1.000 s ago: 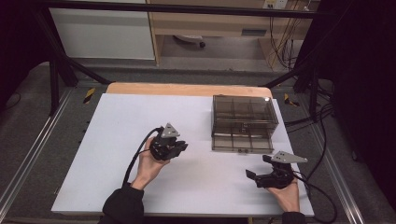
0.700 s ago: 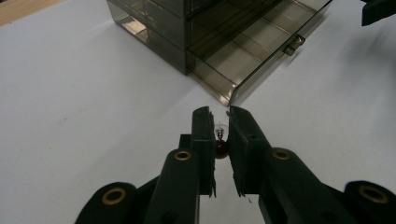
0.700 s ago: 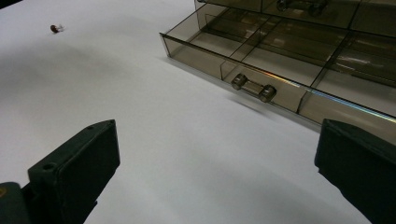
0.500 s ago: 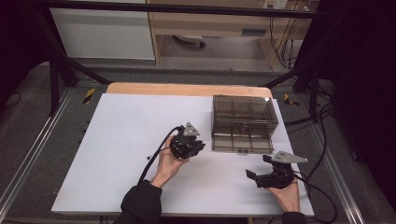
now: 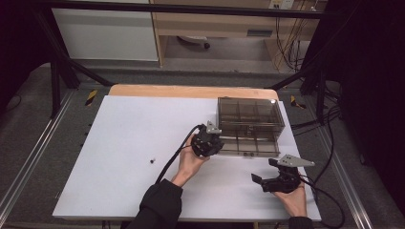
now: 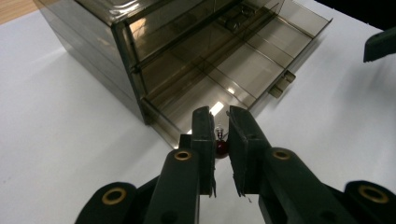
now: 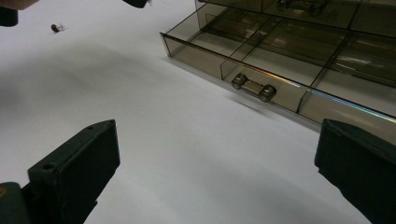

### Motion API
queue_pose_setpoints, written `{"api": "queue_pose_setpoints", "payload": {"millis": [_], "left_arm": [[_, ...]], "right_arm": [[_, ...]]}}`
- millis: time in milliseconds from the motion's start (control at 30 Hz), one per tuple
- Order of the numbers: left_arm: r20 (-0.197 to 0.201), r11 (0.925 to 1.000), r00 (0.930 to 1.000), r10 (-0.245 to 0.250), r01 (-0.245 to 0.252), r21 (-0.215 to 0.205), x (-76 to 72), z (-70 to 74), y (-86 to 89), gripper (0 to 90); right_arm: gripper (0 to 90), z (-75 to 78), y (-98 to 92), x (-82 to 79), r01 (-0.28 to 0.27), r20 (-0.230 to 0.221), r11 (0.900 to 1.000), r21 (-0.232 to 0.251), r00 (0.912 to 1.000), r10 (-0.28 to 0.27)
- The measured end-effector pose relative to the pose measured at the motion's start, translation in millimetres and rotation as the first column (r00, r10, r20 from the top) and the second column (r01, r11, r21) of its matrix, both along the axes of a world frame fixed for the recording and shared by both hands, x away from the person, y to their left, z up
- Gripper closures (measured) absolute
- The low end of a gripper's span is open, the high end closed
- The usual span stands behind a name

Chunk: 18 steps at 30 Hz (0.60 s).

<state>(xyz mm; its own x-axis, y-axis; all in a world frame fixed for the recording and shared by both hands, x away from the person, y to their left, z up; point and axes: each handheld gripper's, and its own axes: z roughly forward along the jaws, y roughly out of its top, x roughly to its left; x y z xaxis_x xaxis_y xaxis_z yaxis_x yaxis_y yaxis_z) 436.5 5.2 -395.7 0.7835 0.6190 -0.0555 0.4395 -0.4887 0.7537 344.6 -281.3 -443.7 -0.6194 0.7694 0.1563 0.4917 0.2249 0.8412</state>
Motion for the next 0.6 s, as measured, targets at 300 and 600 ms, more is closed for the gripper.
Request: {"api": "queue_pose_setpoints", "payload": {"millis": [300,600], "left_arm": [[-0.013,0.9997,0.9996,0.026,-0.026,0.000,15.9,-10.3,-16.7,80.6],[-0.024,0.9988,0.9988,0.042,-0.042,0.025,27.6,-28.9,-28.3,80.5]], "right_arm": [[0.6,-0.3,0.1,-0.1,-0.001,-0.001,1.000,-0.003,1.0000,0.001],[0.6,-0.8,0.4,0.2,-0.002,0.000,1.000,-0.007,1.0000,0.002]]}}
